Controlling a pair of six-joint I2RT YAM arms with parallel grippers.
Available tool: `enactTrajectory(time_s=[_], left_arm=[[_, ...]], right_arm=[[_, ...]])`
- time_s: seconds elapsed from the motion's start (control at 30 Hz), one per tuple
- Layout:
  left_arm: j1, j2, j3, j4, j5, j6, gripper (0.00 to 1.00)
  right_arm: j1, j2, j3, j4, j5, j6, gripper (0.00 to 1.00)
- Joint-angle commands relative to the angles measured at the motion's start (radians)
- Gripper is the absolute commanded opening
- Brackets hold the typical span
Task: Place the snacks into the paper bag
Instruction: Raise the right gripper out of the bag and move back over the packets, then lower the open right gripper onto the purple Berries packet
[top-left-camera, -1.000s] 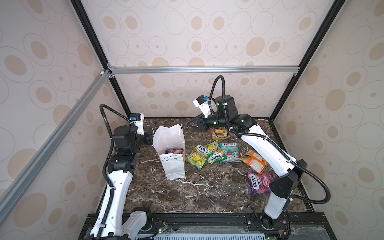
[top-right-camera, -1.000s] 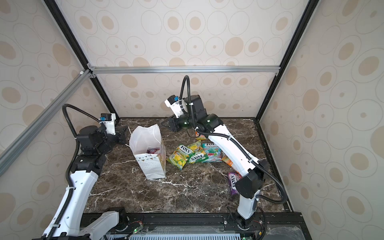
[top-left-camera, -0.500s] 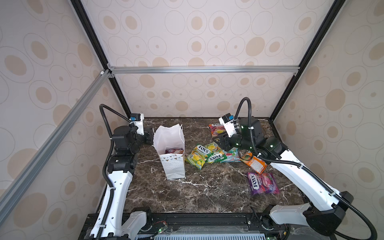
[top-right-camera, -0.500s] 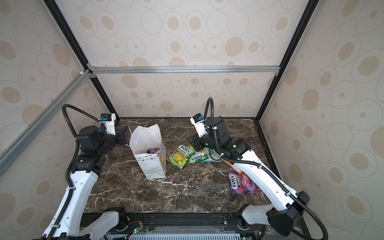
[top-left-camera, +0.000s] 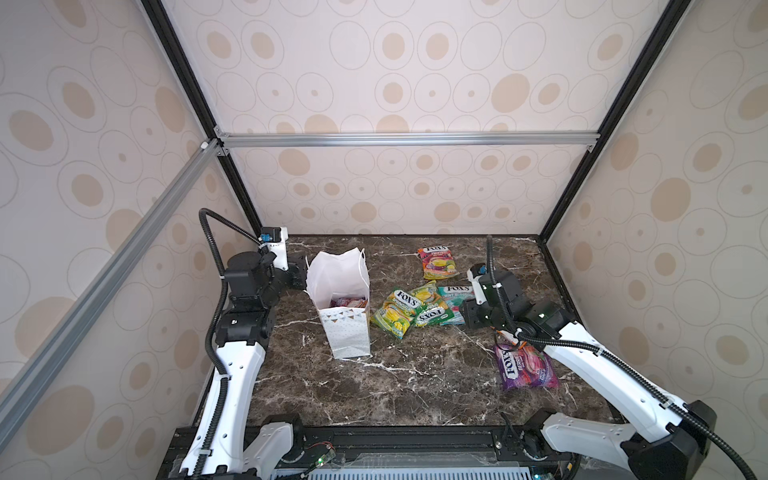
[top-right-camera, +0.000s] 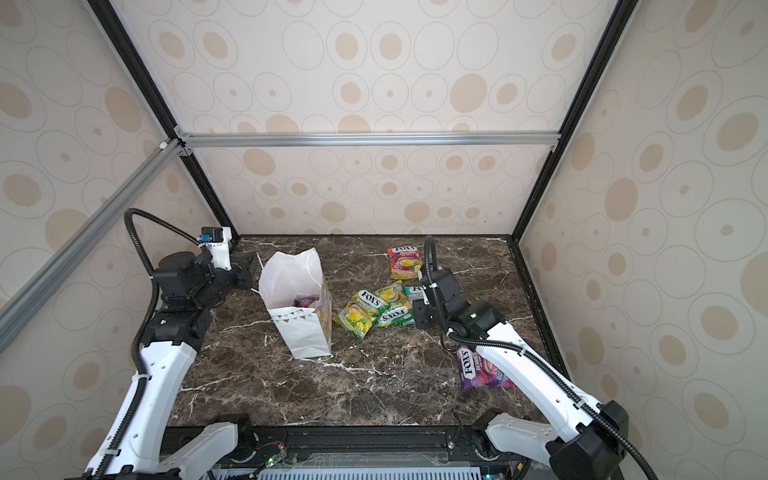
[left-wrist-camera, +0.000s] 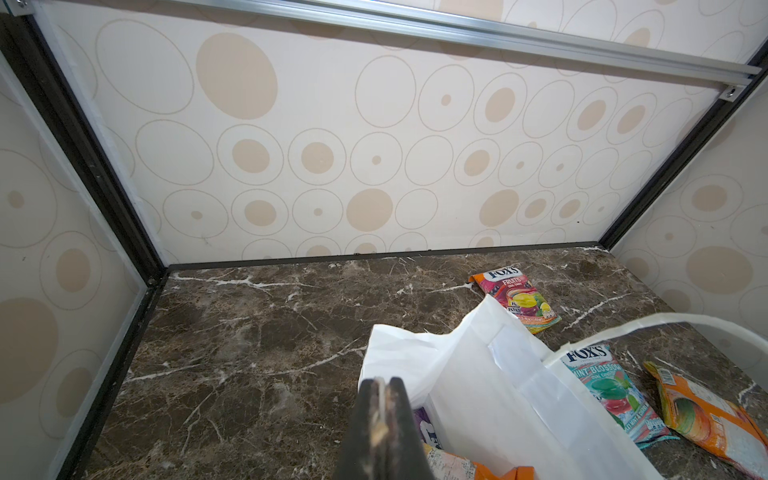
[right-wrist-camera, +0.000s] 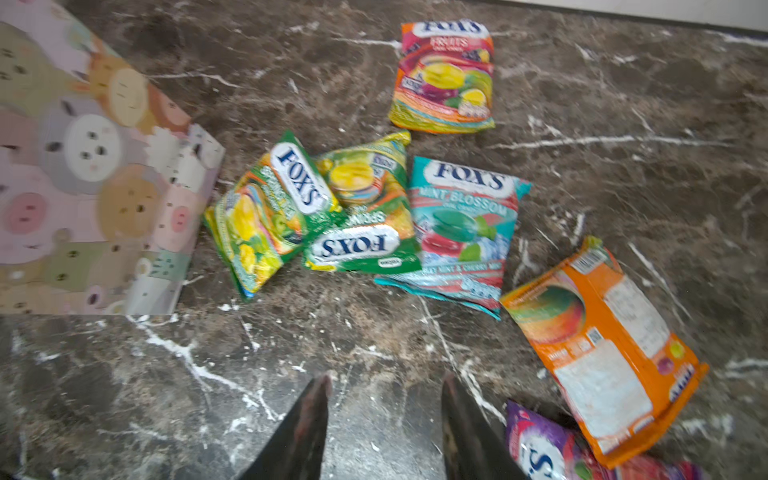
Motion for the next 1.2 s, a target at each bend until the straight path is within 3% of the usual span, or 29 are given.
enactTrajectory(time_s=[0.0,0.17,0.37,0.87,1.17], left_arm=[[0.007,-0.016,0.003,0.024,0.004,-0.003,0.0],[0.007,-0.019,0.0,0.027,0.005,-0.004,0.0],[0.007,-0.015,0.001,0.024,0.01,-0.004,0.0],[0.007,-0.016,-0.003,0.031,0.014,-0.007,0.0],[0.007,-0.004,-0.001,0.031,0.023,-0.01,0.0]], right_arm=[[-0.042,-0.046,-0.054,-0.038,0.074,0.12,0.51],[-0.122,-0.081,-0.148,-0.027,0.052,0.204,0.53],[-0.171,-0.085,-0.235,-0.032,0.029,0.286,0.62],[-0.177,-0.002,-0.298,-0.082,0.125,0.401,0.73],[-0.178,0.038,-0.375,-0.023,0.152,0.47,0.74]])
